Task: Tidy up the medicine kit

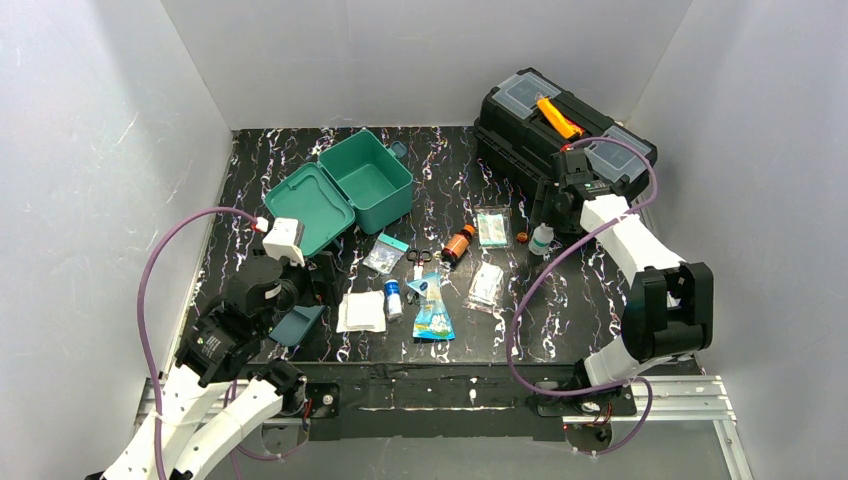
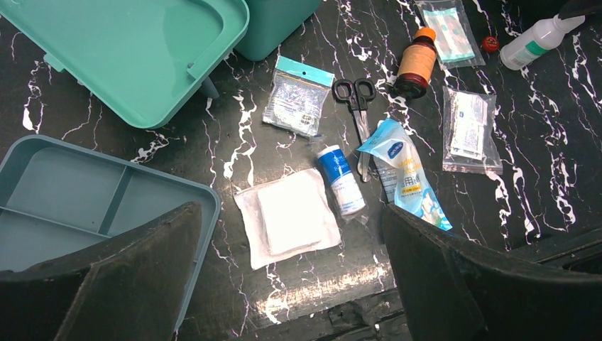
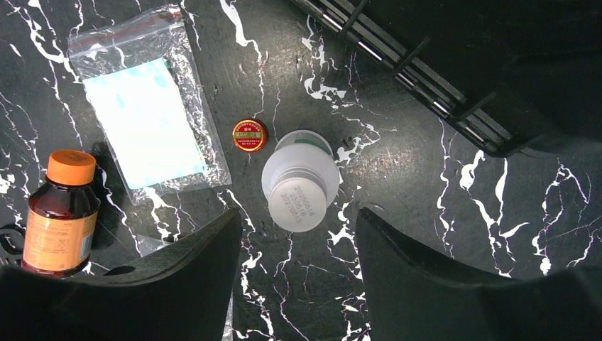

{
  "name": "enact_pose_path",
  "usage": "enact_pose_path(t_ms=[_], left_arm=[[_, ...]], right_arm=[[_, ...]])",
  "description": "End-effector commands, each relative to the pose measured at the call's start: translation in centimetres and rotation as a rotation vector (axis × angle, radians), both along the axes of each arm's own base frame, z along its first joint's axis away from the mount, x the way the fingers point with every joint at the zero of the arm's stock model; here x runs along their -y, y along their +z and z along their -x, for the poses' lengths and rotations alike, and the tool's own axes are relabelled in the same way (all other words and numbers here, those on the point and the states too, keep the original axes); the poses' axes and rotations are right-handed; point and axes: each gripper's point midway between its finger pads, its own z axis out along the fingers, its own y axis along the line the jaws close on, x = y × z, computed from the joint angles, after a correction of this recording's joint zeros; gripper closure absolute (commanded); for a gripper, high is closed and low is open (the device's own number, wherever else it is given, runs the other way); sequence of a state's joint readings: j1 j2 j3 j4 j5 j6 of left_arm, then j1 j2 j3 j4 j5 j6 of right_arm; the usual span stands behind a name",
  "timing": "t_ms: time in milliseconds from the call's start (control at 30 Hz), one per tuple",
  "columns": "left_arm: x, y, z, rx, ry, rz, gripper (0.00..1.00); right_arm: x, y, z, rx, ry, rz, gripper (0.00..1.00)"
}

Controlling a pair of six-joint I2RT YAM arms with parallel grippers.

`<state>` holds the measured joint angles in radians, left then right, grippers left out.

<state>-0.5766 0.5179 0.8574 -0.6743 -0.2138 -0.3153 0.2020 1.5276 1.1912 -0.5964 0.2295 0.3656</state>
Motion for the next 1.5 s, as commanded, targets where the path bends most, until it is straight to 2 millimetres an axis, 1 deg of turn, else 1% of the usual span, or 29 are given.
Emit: enact_pose_path(t_ms=[0,100,367,500,533,633,700,800,900,1067,1167,1267,1300,1333,1367,1467], left_arm=[[0.2,-0.2,-0.1,-0.004,-0.013,-0.009,0.0],[0.2,-0.2,-0.1,-0.003,-0.013,-0.009,0.0],[0.2,-0.2,-0.1,-0.004,-0.013,-0.009,0.0],[0.2,-0.2,-0.1,-0.004,-0.014,-0.009,0.01],[0.2,-0.3,-0.1,-0.005,-0.013,-0.01,0.01],[0.2,-0.3,-0.1,-0.008,-0.015,-0.011,0.01],[0.2,-0.3,-0.1,-0.007,-0.014,-0.011,0.01],[0.2,-0.3,0.0,-0.008,-0.015,-0.01,0.01],[0.3,-0.3,0.0,-0.011,-0.017,-0.01,0.0],[0.6,-0.4,0.1,-0.017,-0.034,-0.005,0.01],[1.0,-0.4,0.2,-0.021,-0.059,0.003,0.01],[1.8,-0.5,0.5,-0.028,-0.107,0.014,0.0],[2.1,-0.5,0.6,-0.033,-0.12,0.019,0.01],[2.4,-0.5,0.7,-0.038,-0.134,0.026,0.01],[2.6,-0.5,0.8,-0.042,-0.147,0.035,0.0],[3.6,-0.2,1.0,-0.034,-0.2,0.058,0.0]], right_arm=[[-0.1,1.3,-1.7,0.053,0.001,-0.007,0.34],[-0.2,1.1,-1.7,0.049,0.004,-0.01,0.37],[-0.5,0.9,-1.8,0.04,0.016,-0.024,0.47],[-0.7,0.5,-1.7,0.024,0.023,-0.031,0.5],[-0.7,0.4,-1.6,0.02,0.024,-0.031,0.53],[-0.7,0.3,-1.6,0.017,0.025,-0.033,0.65],[-0.7,0.4,-1.5,0.014,0.027,-0.031,0.75],[-0.8,0.9,-1.2,0.018,0.031,-0.035,0.87],[-1.0,1.9,-0.8,0.033,0.039,-0.051,0.98],[-1.5,4.2,0.4,0.082,0.059,-0.088,0.99],[-2.1,5.9,1.6,0.124,0.084,-0.13,0.99],[-3.1,7.6,3.2,0.159,0.128,-0.181,0.99],[-3.7,8.2,3.8,0.168,0.154,-0.208,0.99],[-5.1,8.7,4.7,0.167,0.208,-0.265,0.99],[-5.9,9.3,5.5,0.177,0.245,-0.298,0.99],[-8.2,11.3,7.8,0.214,0.347,-0.357,0.99]])
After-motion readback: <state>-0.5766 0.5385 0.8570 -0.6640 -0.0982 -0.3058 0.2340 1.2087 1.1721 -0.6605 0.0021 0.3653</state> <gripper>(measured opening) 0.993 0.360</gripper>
